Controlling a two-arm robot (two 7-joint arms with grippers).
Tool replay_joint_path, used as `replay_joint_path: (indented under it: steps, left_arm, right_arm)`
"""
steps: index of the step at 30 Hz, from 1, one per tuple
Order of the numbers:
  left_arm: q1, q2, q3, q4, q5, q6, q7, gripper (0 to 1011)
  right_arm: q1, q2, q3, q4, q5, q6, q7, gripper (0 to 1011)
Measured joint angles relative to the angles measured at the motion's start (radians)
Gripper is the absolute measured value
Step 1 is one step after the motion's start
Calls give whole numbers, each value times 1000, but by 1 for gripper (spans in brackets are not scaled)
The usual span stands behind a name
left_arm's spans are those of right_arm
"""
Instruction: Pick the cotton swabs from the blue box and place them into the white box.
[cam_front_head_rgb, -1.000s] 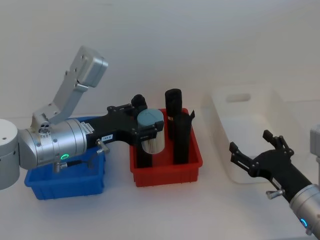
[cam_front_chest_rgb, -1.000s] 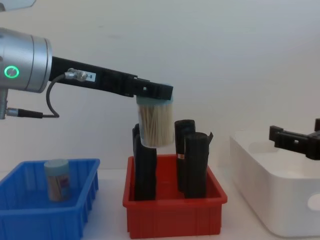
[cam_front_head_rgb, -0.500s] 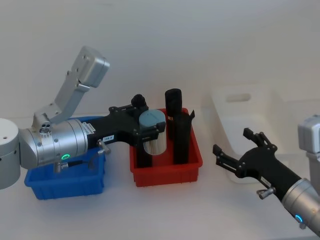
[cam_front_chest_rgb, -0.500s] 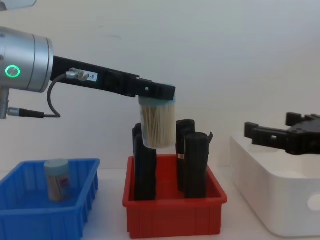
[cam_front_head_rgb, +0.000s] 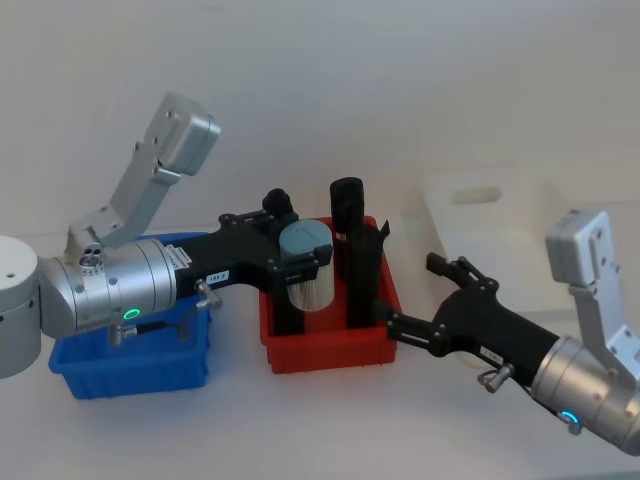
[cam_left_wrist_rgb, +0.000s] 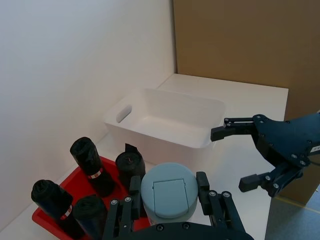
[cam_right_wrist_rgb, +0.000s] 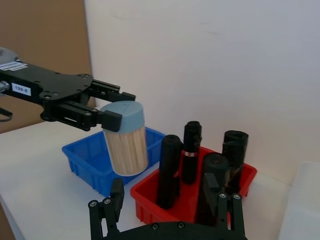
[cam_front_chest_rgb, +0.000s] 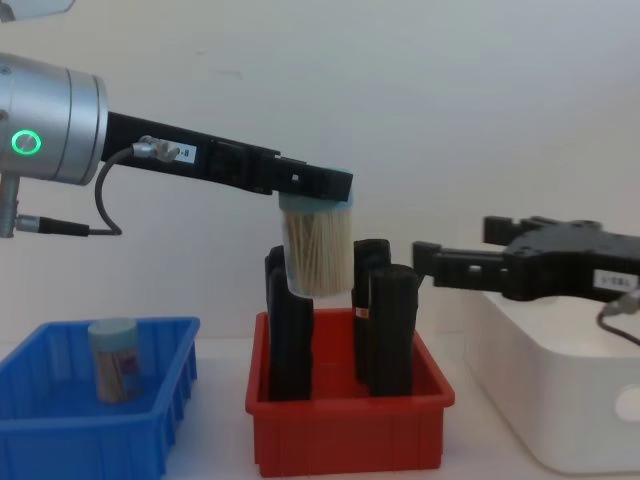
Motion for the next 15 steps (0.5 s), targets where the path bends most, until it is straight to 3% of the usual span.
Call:
replay_joint_path:
  steps: [5,15]
  left_arm:
    - [0,0,0,0,0,0,-1,669]
    - [0,0,0,0,0,0,-2,669]
  right_arm:
    - [53,-23,-16,42,-18,19,84,1002]
    - [128,-58,-38,118,-52,33,167,1002]
